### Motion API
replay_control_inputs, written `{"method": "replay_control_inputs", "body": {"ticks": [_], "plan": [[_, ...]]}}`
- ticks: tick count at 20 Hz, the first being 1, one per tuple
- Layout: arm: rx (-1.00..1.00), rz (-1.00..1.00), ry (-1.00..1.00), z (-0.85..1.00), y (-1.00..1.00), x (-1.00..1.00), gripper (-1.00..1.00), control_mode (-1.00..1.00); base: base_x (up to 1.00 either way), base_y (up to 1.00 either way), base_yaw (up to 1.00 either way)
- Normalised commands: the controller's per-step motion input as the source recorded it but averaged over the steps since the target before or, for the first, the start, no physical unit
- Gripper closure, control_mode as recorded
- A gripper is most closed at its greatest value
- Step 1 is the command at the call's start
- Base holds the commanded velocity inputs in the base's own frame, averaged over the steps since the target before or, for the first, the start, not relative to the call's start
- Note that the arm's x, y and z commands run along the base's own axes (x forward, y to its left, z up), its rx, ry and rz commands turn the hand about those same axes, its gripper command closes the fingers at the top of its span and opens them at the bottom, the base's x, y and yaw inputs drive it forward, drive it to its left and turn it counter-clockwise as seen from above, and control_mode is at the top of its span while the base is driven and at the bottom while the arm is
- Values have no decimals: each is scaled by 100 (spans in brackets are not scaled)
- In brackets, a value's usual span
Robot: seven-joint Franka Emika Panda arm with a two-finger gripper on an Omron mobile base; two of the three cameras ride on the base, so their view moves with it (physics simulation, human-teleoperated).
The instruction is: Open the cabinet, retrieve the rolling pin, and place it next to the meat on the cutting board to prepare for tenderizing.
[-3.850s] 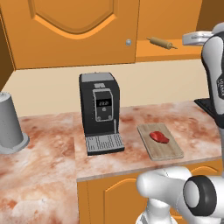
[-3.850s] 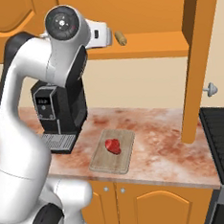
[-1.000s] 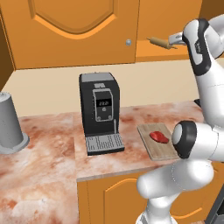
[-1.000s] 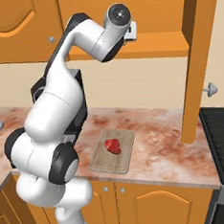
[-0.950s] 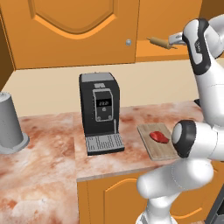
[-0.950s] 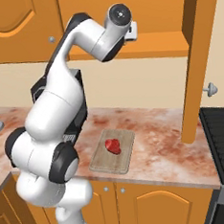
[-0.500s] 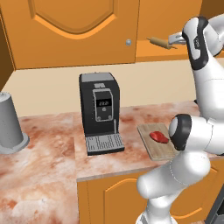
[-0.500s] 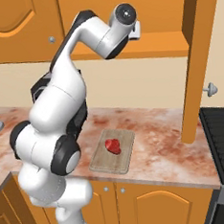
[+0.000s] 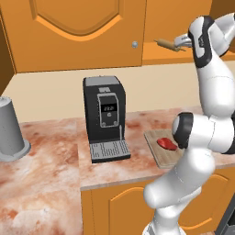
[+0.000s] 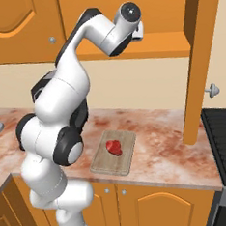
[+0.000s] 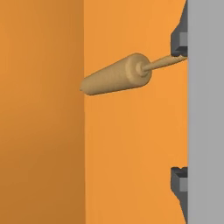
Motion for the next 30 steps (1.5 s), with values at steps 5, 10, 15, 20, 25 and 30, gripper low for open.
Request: {"method": "replay_control_inputs", "body": {"ticks": [5,10,15,20,25,30], "plan": [[0,1,2,-4,-3,30,-100,-100,0,0,0],[0,2,0,-4,-5,26,-100,-100,0,0,0],[0,2,0,-7,-9,24,-100,-100,0,0,0],[0,2,0,-4,-13,23,-100,-100,0,0,0],[0,1,0,0,-15,18,-100,-100,0,0,0],[0,0,2,0,-7,26,-100,-100,0,0,0]]}}
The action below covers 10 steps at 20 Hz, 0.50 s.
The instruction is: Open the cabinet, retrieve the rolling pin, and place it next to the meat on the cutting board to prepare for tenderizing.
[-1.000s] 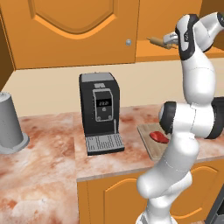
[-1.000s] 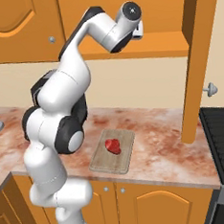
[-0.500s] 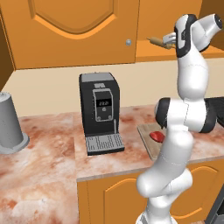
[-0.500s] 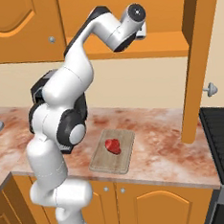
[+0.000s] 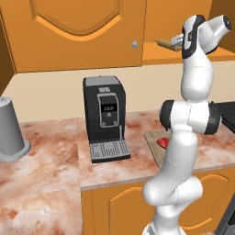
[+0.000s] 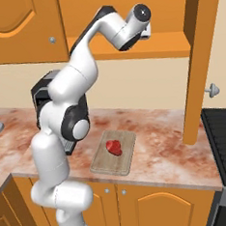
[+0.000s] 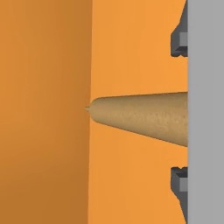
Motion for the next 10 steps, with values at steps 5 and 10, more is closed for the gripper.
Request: {"method": "replay_control_inputs", "body": {"ticks": [5,10], "plan": [[0,1,2,0,0,19,-100,-100,0,0,0],[0,2,1,-4,4,11,-100,-100,0,0,0]]}}
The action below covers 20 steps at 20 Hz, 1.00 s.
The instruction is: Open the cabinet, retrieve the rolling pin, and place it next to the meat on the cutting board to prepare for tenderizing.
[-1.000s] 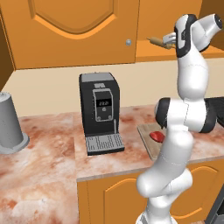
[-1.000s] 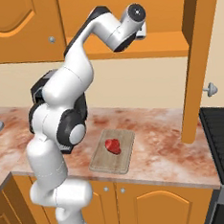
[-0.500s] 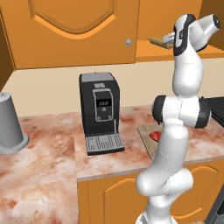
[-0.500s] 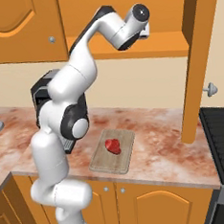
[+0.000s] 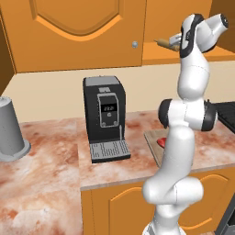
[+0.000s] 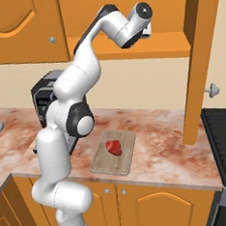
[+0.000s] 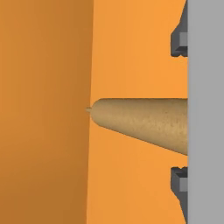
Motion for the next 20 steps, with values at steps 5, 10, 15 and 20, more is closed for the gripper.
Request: {"method": "replay_control_inputs", "body": {"ticks": [5,10,15,20], "plan": [[0,4,1,-6,16,8,-100,-100,0,0,0],[0,5,0,-7,22,7,-100,-100,0,0,0],[0,5,0,-13,17,15,-100,-100,0,0,0],[0,4,0,-25,14,24,100,-100,0,0,0]]}}
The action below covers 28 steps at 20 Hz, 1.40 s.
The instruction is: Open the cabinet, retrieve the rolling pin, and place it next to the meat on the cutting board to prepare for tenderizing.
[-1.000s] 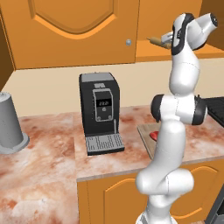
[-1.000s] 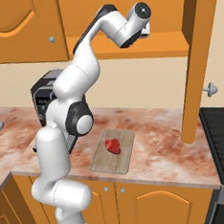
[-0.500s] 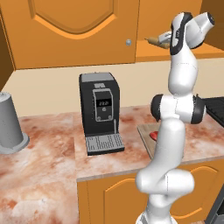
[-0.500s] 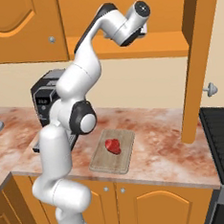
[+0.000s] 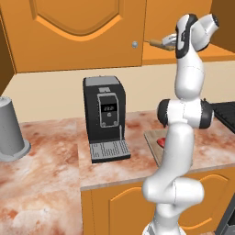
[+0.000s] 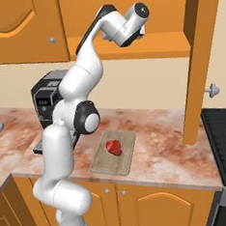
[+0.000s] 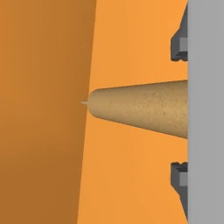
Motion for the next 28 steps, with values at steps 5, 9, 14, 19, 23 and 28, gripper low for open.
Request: {"method": "replay_control_inputs", "body": {"ticks": [5,9,14,19,23,28], "plan": [[0,7,0,-31,8,5,100,-100,0,0,0],[0,2,-1,-11,6,-1,100,-100,0,0,0],[4,0,-2,2,1,-27,100,-100,0,0,0],[8,-1,-5,14,0,-56,100,-100,0,0,0],[11,-4,-9,19,4,-76,100,-100,0,0,0],[11,-4,-8,25,13,-87,100,-100,0,0,0]]}}
